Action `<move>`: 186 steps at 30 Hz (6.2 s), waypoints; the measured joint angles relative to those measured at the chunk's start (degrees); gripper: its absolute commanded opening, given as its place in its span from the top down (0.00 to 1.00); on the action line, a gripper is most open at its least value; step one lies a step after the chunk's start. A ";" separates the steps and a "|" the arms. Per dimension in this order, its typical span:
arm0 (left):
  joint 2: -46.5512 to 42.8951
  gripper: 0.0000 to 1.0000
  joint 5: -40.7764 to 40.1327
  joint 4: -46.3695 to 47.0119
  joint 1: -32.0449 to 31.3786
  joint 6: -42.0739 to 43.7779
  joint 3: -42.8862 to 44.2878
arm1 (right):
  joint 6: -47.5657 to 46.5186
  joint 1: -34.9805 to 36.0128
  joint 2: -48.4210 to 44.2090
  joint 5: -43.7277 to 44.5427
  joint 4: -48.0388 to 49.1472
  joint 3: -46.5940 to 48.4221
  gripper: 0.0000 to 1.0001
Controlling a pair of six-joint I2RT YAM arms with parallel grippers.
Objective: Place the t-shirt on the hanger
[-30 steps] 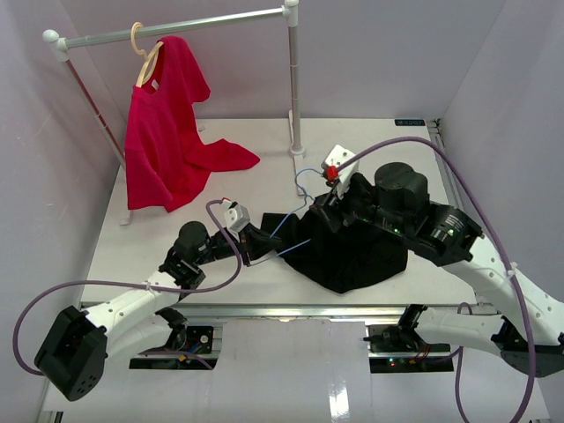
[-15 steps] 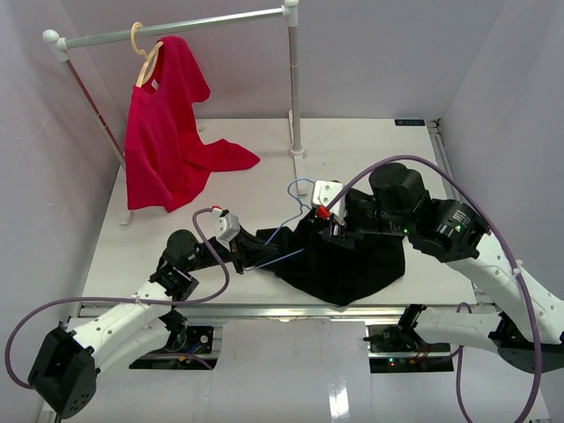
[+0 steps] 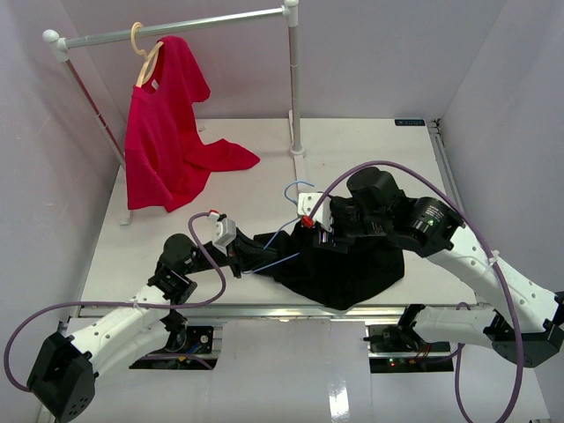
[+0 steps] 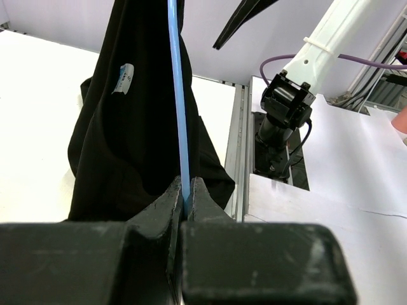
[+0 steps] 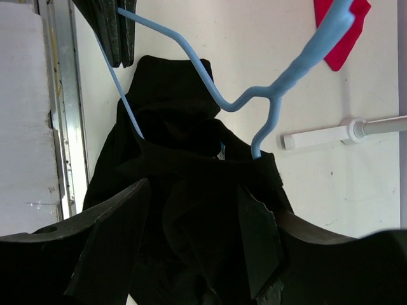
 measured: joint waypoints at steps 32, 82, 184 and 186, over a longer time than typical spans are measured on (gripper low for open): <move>0.79 1.00 2.04 -0.27 -0.02 0.40 -0.01 | 0.36 0.00 -2.61 2.02 0.42 5.23 0.27; 3.78 0.38 -30.59 -23.62 -0.02 -26.68 9.73 | 13.78 0.80 -7.41 17.36 20.28 -9.63 0.92; 14.95 1.00 -7.29 -2.57 3.51 -38.31 11.32 | 9.69 2.73 -17.04 7.29 37.33 -17.39 0.92; 14.72 1.00 -8.63 -3.56 3.81 -38.31 11.14 | 9.80 2.73 -17.03 7.62 37.26 -18.19 0.92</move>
